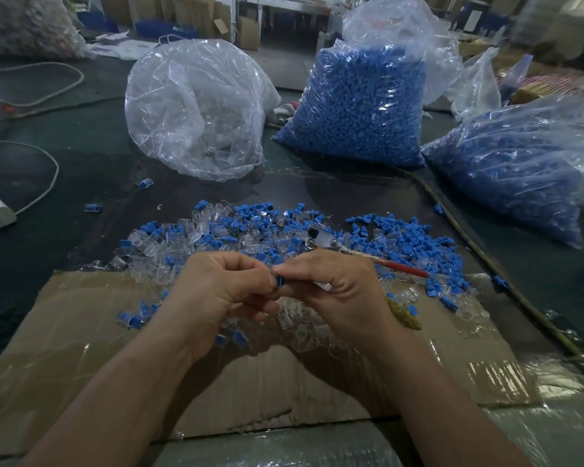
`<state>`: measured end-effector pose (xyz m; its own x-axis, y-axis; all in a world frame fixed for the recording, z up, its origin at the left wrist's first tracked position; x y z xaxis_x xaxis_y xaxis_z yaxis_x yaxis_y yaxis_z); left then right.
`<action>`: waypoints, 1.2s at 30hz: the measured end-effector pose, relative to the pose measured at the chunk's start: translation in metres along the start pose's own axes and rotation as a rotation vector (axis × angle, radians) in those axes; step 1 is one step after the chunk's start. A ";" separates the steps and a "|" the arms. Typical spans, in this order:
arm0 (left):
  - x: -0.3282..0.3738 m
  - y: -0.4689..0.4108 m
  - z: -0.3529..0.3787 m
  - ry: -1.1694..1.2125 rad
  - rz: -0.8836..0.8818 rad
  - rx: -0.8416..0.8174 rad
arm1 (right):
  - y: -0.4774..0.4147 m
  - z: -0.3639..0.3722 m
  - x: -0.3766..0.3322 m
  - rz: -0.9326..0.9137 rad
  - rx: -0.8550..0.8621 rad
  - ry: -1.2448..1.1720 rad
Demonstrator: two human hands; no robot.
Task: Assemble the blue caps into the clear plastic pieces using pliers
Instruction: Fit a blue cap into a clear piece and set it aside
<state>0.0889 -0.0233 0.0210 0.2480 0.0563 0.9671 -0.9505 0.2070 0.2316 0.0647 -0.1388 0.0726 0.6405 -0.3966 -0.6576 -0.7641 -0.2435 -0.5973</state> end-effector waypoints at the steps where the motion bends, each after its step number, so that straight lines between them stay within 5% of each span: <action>1: 0.000 0.000 0.001 -0.011 -0.003 -0.010 | 0.000 -0.001 -0.001 -0.017 0.004 0.017; 14: 0.003 0.002 0.007 0.116 -0.027 -0.159 | 0.000 -0.008 -0.009 -0.075 0.094 0.089; 36: 0.002 -0.001 0.005 0.094 -0.002 -0.124 | 0.001 -0.007 -0.016 -0.159 0.066 0.201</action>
<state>0.0895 -0.0284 0.0236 0.2718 0.1454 0.9513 -0.9209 0.3264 0.2132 0.0530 -0.1386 0.0854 0.7188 -0.5278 -0.4525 -0.6442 -0.2609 -0.7190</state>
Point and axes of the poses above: each hand's wrist, its own y-axis away from the middle knuckle, its own z-axis out of the palm, x = y × z, the point moved 9 cm from there along -y, towards the middle knuckle, and after that the axes turned 2 degrees about x, right-handed, at the moved point
